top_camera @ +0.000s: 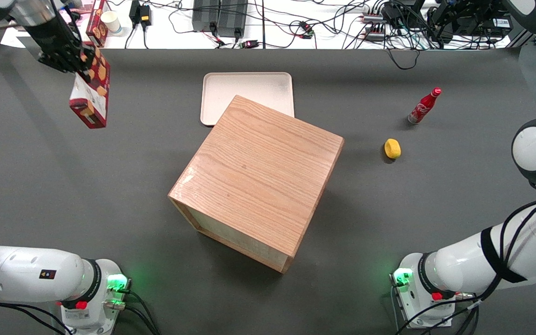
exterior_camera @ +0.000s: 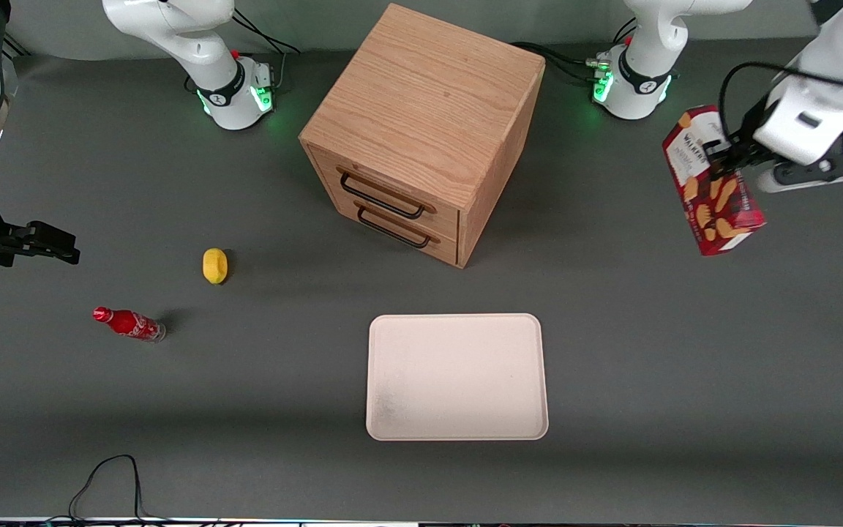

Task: Place red cookie box on tray
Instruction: 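Lift the red cookie box up with the left gripper, then carry the held box over the white tray and lower it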

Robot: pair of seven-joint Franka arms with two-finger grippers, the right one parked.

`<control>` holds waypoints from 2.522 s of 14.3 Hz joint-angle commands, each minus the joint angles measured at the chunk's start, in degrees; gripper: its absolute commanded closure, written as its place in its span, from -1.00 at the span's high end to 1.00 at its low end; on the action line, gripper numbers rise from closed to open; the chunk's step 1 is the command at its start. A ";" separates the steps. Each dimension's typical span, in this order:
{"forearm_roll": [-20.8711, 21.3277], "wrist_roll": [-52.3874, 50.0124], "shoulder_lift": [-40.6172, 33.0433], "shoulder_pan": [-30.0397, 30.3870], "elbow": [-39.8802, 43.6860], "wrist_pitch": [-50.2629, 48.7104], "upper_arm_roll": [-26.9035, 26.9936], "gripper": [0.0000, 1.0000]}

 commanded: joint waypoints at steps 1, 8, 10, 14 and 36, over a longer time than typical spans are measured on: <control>0.06 -0.01 3.45 0.34 4.95 -0.70 -0.45 -1.00; -0.03 -8.26 28.48 -4.83 33.58 -2.80 -2.21 -1.00; -0.12 -9.49 35.86 -7.82 40.96 -2.89 -2.12 -1.00; 0.05 -10.12 50.90 -12.13 56.97 -1.41 -2.21 -1.00; 7.00 -9.24 66.92 -17.41 51.29 19.08 -1.77 -1.00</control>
